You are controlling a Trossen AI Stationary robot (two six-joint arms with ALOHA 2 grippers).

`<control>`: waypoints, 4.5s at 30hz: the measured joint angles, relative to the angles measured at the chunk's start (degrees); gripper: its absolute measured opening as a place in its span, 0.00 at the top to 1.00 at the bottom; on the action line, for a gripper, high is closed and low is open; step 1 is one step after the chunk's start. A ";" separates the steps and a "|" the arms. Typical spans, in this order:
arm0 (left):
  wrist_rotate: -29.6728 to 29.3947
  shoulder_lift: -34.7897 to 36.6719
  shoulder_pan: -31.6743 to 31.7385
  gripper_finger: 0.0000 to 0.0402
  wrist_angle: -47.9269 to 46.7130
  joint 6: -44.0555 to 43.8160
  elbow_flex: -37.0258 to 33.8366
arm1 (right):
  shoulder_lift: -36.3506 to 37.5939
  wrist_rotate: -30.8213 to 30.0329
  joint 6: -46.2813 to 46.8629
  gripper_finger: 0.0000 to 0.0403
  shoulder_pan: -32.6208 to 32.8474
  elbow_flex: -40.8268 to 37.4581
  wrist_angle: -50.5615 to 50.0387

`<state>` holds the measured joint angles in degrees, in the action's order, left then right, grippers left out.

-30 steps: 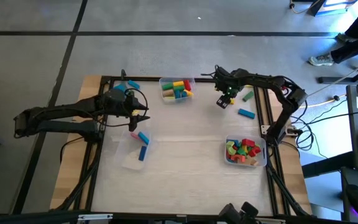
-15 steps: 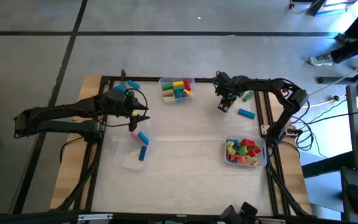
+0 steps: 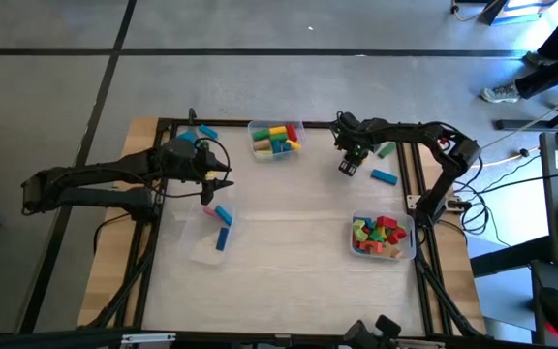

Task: Sort blocks by size
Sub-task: Put the yellow rectangular block into the bottom left transparent bin, then put the green rectangular block into the bottom left transparent bin

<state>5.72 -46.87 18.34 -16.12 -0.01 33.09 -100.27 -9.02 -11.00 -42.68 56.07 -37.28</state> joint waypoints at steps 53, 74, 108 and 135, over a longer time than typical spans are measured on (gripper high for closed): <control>-0.01 -0.02 0.01 0.46 0.56 -1.54 0.00 | -8.97 20.68 6.75 0.83 40.88 14.91 58.49; 0.00 -0.02 -0.01 0.46 2.14 -1.47 0.00 | -28.54 24.22 9.31 0.82 41.97 40.22 54.94; 0.01 0.00 0.01 0.46 0.38 -2.06 -0.01 | -7.57 -2.64 10.25 0.58 41.90 41.09 0.57; 0.01 0.00 0.01 0.46 -0.11 -1.07 -0.01 | 11.86 -15.94 28.74 0.59 8.44 28.25 -36.37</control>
<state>5.74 -46.87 18.34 -16.23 -1.08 33.08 -88.40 -24.96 17.73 -34.24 84.32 -73.65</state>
